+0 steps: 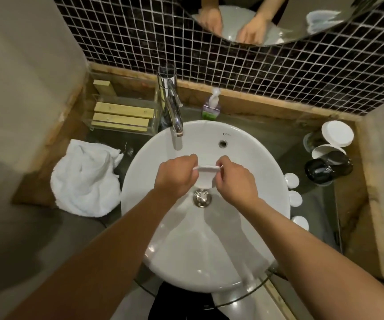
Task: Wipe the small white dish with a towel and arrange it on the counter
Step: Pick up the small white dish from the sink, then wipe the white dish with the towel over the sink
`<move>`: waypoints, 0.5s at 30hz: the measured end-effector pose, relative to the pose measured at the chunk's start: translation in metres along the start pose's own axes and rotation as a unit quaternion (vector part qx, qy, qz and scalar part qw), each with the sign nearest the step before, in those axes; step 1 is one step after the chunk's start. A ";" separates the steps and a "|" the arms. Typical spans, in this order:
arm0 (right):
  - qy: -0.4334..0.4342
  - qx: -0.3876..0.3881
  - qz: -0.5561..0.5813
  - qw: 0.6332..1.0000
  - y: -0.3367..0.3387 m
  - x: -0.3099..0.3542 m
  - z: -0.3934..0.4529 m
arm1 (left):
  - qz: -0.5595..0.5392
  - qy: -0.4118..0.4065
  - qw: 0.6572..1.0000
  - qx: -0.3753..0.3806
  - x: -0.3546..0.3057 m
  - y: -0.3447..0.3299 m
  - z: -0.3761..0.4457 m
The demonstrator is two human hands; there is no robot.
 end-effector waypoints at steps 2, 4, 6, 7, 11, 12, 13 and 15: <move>-0.002 0.017 0.002 1.000 -0.004 0.006 -0.001 | 0.007 0.017 0.999 0.044 0.004 0.004 -0.004; -0.003 0.034 -0.010 0.999 -0.008 0.014 0.000 | -0.023 0.035 0.997 0.064 0.012 0.010 -0.010; -0.001 0.053 -0.028 0.998 -0.013 0.025 0.003 | -0.064 0.060 0.995 0.052 0.025 0.019 -0.018; 0.001 0.064 -0.037 0.997 -0.015 0.032 0.005 | -0.073 0.073 0.994 0.041 0.033 0.024 -0.023; -0.001 0.098 -0.058 0.994 -0.027 0.054 0.007 | -0.043 0.108 0.993 -0.028 0.073 0.051 -0.044; -0.002 0.101 -0.060 0.993 -0.029 0.059 0.007 | -0.023 0.120 0.991 -0.050 0.084 0.057 -0.050; -0.003 0.105 -0.064 0.992 -0.030 0.064 0.007 | -0.002 0.134 0.988 -0.071 0.095 0.062 -0.057; -0.005 0.120 -0.071 0.990 -0.033 0.074 0.009 | 0.036 0.165 0.980 -0.106 0.117 0.069 -0.071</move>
Point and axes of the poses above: each hand's wrist, its own z-axis towards the middle knuckle, its own y-axis out of the back of the hand, x = y × z, the point moved 3 cm from there along z, towards the middle knuckle, and after that the axes turned 1 degree about z, right-handed, at the moved point
